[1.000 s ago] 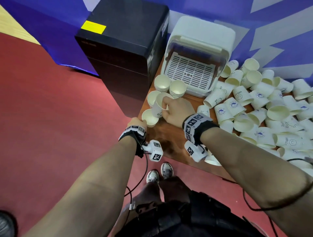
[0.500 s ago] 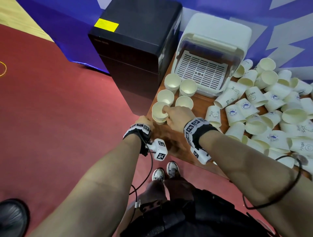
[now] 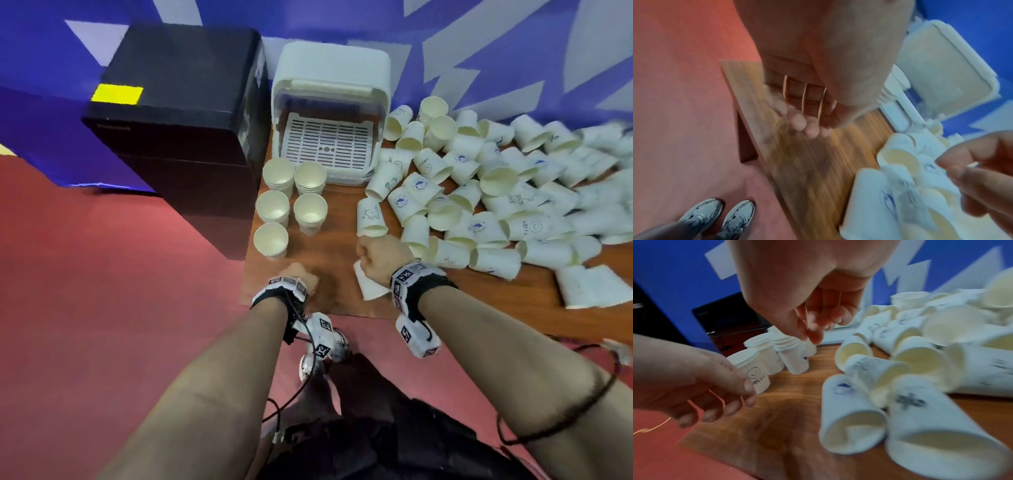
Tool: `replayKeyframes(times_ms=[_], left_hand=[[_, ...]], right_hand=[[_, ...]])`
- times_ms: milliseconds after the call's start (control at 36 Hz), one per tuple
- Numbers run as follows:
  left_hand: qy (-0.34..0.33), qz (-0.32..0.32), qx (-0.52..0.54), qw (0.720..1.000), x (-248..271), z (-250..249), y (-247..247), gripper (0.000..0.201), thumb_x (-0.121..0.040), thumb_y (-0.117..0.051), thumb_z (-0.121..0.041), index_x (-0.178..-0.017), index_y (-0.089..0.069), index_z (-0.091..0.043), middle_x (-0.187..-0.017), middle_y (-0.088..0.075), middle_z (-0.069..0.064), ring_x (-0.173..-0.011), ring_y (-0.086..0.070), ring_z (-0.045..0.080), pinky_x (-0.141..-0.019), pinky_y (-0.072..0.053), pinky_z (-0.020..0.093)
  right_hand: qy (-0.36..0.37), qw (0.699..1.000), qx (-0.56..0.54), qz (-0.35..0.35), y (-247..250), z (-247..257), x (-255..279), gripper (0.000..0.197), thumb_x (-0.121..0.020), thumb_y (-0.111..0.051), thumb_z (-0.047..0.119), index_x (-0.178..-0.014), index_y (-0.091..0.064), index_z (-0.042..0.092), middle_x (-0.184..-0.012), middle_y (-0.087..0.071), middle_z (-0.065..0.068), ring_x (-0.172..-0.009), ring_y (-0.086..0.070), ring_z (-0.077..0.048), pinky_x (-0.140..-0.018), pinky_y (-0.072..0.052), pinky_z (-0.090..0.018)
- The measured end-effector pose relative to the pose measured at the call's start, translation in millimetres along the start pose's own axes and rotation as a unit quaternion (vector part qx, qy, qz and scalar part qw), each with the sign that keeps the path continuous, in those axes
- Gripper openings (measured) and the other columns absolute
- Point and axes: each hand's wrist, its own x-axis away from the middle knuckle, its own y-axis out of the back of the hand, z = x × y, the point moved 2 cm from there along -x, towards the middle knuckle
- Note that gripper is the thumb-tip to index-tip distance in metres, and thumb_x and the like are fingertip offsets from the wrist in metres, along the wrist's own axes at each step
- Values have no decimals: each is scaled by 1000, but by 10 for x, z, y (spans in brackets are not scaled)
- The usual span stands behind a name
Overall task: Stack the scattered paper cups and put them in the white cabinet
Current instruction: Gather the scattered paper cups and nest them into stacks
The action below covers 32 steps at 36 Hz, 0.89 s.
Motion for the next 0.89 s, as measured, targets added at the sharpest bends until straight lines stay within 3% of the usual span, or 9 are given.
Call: replayKeyframes(times_ms=[83,194,278,361,417,500,639,750,889], left_hand=[[-36,-21,-56,998,59,-258,-170,26,-90,-56,-22,-99,-73,-5,-100,-74,13,-92,-69,27,-86,-57,37],[-87,-23,-120,989,114,-645,-360,25,-85,-52,-22,-88,-73,-9,-92,-74,11,-89,-70,30,-82,-59,40],[-121,-32,-166,978,240,-962,-496,24,-88,-54,-27,-90,-71,-11,-96,-72,9,-90,-68,29,-74,-55,31],[-144,-54,-191,970,323,-1183,-609,24,-91,-54,-26,-101,-71,-12,-102,-69,7,-88,-65,26,-75,-52,30],[-157,-60,-196,966,367,-1356,-745,23,-91,-52,-25,-99,-69,-11,-99,-69,8,-84,-64,25,-74,-54,30],[-168,-63,-207,962,413,-1614,-972,26,-92,-47,-22,-97,-68,-6,-98,-69,14,-88,-66,29,-72,-51,31],[-161,-105,-220,956,443,-1966,-1354,26,-93,-51,-22,-104,-68,-6,-102,-69,10,-94,-65,28,-70,-45,28],[-106,-123,-221,962,469,-2166,-1665,20,-92,-53,-19,-105,-63,-7,-101,-63,8,-90,-61,26,-71,-42,27],[-45,-154,-224,961,442,-2305,-2014,33,-91,-56,-26,-121,-55,-10,-125,-58,12,-104,-59,27,-89,-48,35]], right_hand=[[-61,998,-14,-8,-58,-356,301,22,-91,-51,21,-111,-58,18,-97,-65,-9,-95,-60,-29,-74,-48,-35],[-135,991,-15,-16,-62,-860,673,25,-93,-50,22,-114,-58,13,-102,-65,-12,-94,-61,-31,-69,-48,-32],[-190,980,-37,-43,-19,-1233,949,23,-92,-49,20,-111,-59,12,-101,-66,-13,-91,-62,-32,-66,-48,-32],[-236,968,-59,-55,-8,-1519,1122,23,-91,-49,21,-110,-60,15,-99,-65,-11,-90,-62,-30,-66,-47,-31],[-257,962,-68,-63,0,-1749,1216,21,-92,-48,21,-108,-60,16,-98,-64,-11,-88,-61,-29,-64,-42,-29],[-263,959,-79,-74,17,-2059,1293,19,-91,-48,21,-105,-60,16,-96,-64,-11,-87,-60,-29,-63,-41,-30],[-231,964,-96,-90,27,-2604,1309,19,-89,-51,23,-103,-61,15,-91,-67,-9,-79,-63,-28,-64,-49,-31],[-204,971,-117,-29,1,-3075,1297,27,-93,-51,21,-117,-59,14,-112,-66,-10,-96,-63,-26,-72,-47,-29],[-187,971,-148,-35,-43,-3570,1415,24,-94,-52,22,-112,-60,9,-106,-66,-9,-92,-60,-22,-68,-41,-25]])
